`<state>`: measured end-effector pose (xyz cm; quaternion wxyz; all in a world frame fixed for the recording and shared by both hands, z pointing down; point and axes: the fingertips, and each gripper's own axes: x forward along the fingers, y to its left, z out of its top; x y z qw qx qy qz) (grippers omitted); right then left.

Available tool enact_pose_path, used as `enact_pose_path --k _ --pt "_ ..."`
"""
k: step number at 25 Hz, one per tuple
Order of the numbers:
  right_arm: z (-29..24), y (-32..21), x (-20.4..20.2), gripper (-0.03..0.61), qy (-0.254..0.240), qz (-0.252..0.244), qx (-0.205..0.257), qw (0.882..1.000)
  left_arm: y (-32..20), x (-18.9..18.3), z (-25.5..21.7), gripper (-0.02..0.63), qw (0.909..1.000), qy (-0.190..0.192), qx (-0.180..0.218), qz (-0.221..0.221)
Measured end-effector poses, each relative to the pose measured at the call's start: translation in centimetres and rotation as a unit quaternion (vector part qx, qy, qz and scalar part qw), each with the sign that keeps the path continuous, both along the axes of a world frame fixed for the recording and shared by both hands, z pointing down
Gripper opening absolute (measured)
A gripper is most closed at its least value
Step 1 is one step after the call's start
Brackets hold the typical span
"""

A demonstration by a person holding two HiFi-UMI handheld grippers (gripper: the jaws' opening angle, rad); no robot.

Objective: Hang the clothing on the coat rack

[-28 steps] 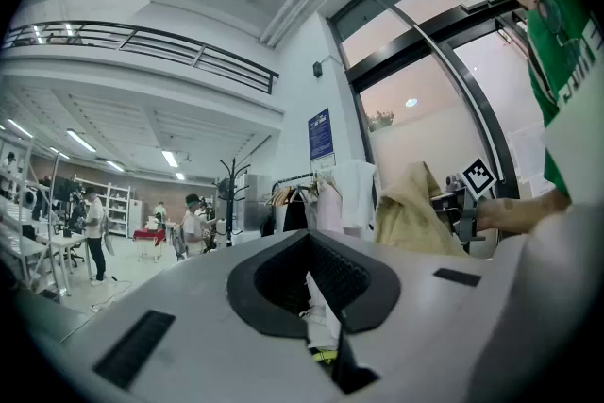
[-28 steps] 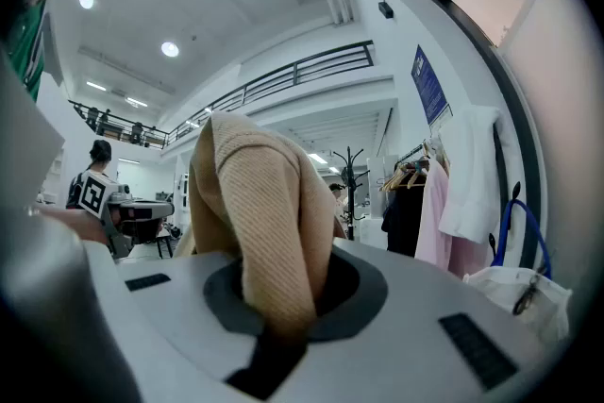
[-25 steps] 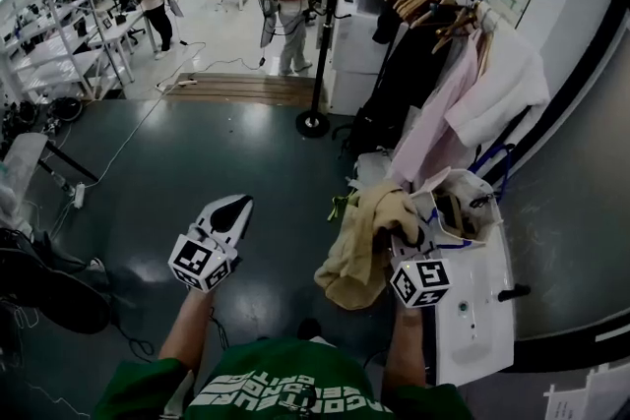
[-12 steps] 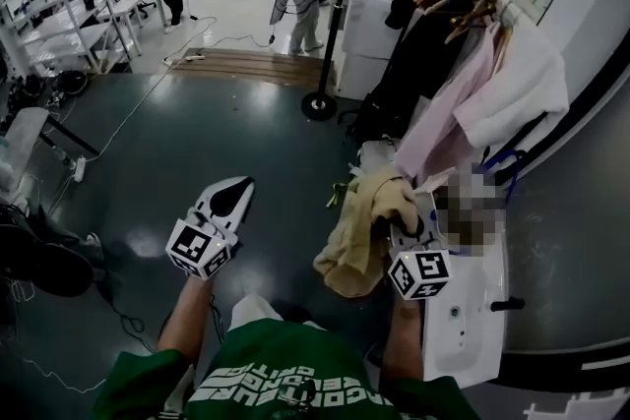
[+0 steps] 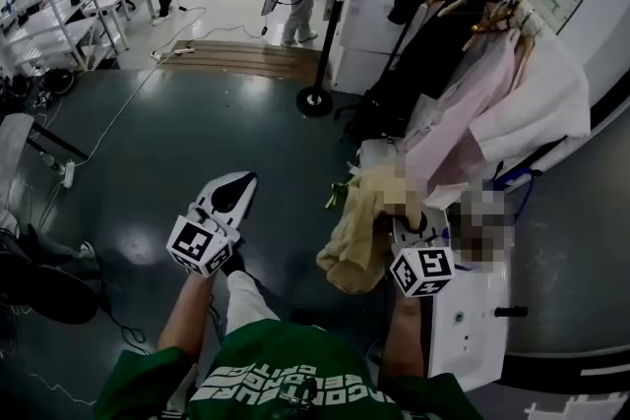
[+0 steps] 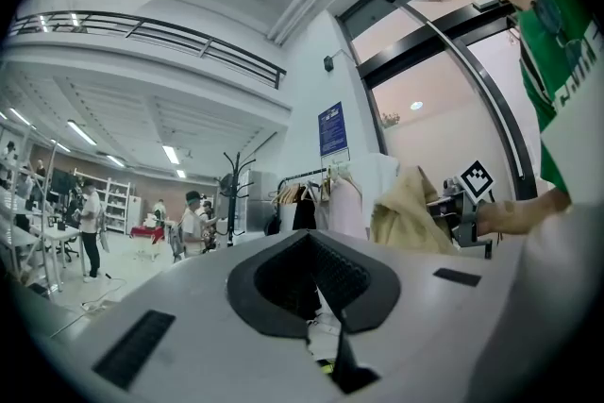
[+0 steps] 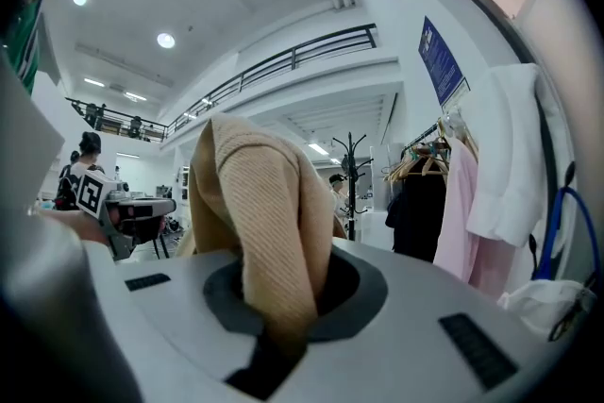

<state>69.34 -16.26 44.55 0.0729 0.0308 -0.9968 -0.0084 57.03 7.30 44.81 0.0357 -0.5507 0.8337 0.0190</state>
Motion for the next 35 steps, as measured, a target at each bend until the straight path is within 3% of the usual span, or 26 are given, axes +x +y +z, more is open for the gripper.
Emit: enact_pose_path --k 20,26,35 --pt "0.9 5.4 -27.4 0.04 -0.029 0.088 -0.043 0.995 4.4 -30.6 -0.1 0.005 0.9957 -0.013 -0.009 0.091" --pt "1.3 6.3 -33.2 0.04 -0.029 0.111 -0.047 0.992 4.2 -35.6 -0.7 0.005 0.9902 -0.018 -0.004 0.138" --pt "2.1 5.2 -40.3 0.04 -0.012 0.131 -0.036 0.991 2.2 -42.8 -0.1 0.005 0.986 -0.014 -0.001 0.166"
